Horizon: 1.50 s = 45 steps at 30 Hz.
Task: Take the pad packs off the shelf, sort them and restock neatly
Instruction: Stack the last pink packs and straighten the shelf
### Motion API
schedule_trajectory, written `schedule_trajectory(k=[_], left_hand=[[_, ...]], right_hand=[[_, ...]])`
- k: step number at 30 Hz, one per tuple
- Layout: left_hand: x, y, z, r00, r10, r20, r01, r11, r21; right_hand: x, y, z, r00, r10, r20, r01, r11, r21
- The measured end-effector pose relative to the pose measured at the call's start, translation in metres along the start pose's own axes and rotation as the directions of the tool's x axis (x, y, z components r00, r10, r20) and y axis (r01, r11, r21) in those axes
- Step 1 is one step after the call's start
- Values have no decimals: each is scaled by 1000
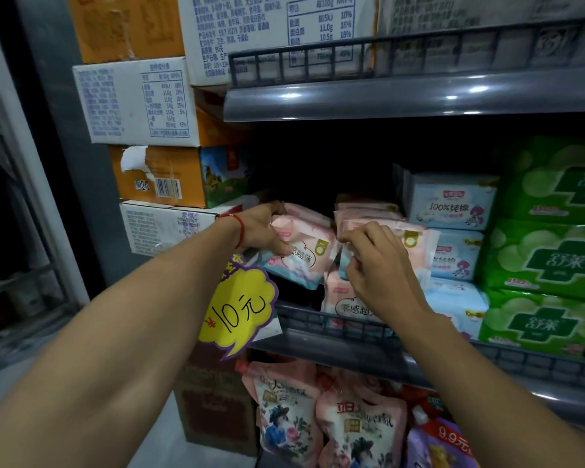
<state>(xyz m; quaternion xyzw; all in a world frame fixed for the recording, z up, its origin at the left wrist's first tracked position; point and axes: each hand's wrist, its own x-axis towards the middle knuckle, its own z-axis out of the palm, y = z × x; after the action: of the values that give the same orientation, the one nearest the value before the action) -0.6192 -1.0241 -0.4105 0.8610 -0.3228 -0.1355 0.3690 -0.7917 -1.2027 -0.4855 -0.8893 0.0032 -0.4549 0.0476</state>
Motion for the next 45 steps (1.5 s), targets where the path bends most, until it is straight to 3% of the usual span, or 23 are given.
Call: schedule_trajectory(k=[15,21,27,31,34,40,43,45], left_hand=[[-13,-3,-4,1000,1,-9,-2,1000,-15],[0,-4,5,996,-17,90,-13,950,313],[12,-3,10,983,4,183,-112,805,583],[18,3,-4,961,-142,237,-70,706,705],[11,10,-4,968,-121,219,-84,666,741],[12,5,3,993,-23,115,-65,707,704],[-47,70,11,1000,-28,13,15,802,597],[-75,102,13,998,58,26,-61,753,656]], right_hand=[[11,-24,21,998,64,-15,-65,926,-371],[10,-24,24,997,53,56,-25,909,-417],[7,-22,23,993,58,103,-2,880,-474],[7,-21,22,994,41,97,9,884,-468],[5,-20,21,995,31,93,16,884,-468],[3,-17,18,997,12,82,26,890,-455],[3,-17,19,997,13,74,20,901,-433],[3,-18,19,997,26,79,10,907,-420]])
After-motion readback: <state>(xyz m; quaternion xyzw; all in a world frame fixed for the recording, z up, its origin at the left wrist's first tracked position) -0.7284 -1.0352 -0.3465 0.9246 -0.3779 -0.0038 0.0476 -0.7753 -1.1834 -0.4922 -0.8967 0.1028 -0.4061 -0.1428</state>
